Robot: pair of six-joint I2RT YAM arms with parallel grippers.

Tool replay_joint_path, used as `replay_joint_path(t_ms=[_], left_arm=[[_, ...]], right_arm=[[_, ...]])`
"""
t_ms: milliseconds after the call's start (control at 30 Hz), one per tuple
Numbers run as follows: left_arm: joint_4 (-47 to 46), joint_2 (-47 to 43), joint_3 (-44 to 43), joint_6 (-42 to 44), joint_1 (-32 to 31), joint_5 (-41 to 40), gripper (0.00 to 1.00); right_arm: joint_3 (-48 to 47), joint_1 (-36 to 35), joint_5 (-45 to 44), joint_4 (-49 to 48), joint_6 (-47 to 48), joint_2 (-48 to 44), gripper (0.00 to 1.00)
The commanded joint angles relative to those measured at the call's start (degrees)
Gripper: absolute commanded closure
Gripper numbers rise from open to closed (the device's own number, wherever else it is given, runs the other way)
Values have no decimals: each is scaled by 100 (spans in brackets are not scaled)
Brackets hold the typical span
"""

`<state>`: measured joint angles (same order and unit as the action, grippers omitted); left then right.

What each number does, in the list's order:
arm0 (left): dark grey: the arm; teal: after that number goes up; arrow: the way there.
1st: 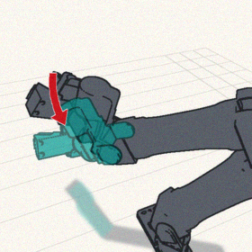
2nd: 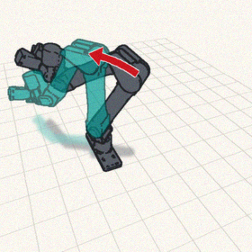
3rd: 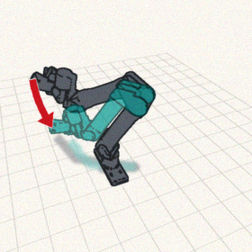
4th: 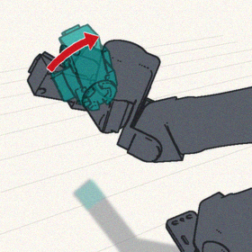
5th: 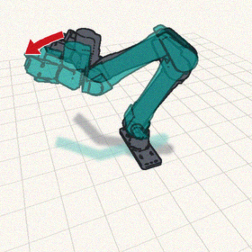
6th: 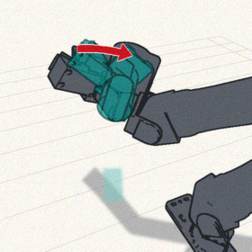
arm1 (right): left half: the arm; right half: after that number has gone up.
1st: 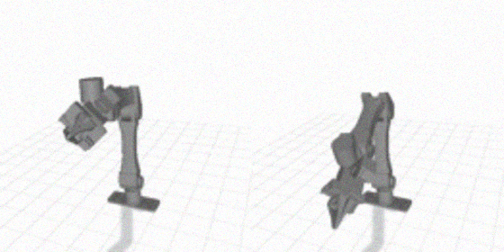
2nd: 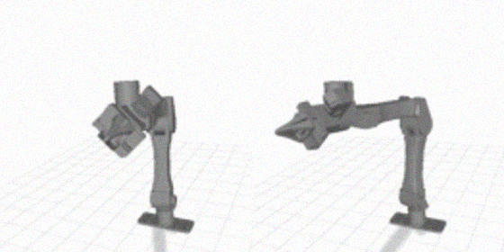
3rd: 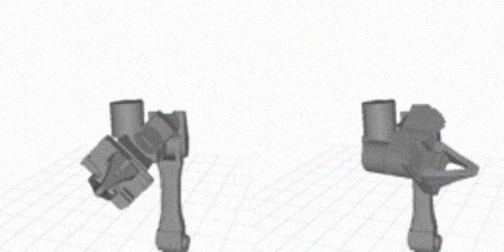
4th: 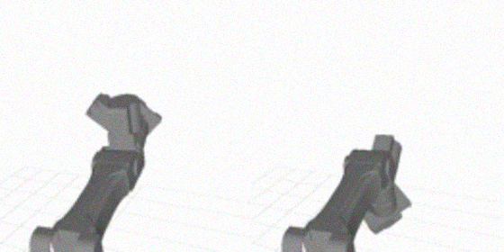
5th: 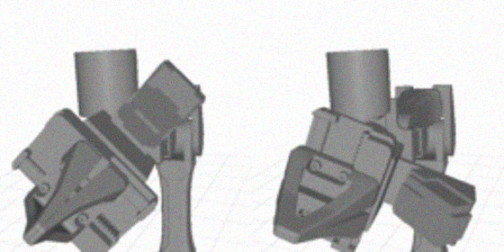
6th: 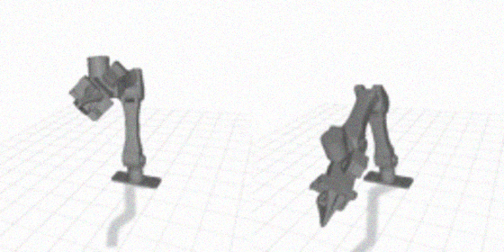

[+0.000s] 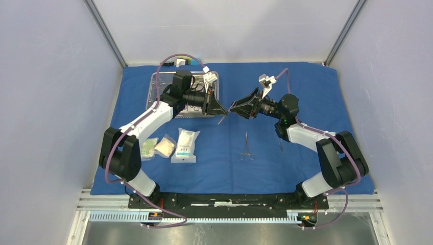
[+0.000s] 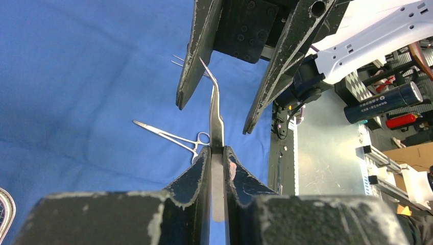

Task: Open and lay out the surgical kit
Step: Place the medical item in the surgical kit.

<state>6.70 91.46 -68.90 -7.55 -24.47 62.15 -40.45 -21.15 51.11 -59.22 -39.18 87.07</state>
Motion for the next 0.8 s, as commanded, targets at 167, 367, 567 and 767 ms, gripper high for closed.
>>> replay_joint_path(t_ms=[167, 367, 567, 767], left_arm=[[-301, -210, 37, -190, -54, 192, 94], [-362, -219, 44, -244, -49, 225, 95], [-371, -251, 56, -230, -59, 247, 95], [296, -293, -196, 302, -71, -648, 98]], right_arm=[[71, 5, 203, -764, -388, 95, 50], [150, 4, 149, -745, -389, 164, 50], [151, 5, 118, -711, -383, 199, 39], [275, 2, 27, -479, -208, 74, 36]])
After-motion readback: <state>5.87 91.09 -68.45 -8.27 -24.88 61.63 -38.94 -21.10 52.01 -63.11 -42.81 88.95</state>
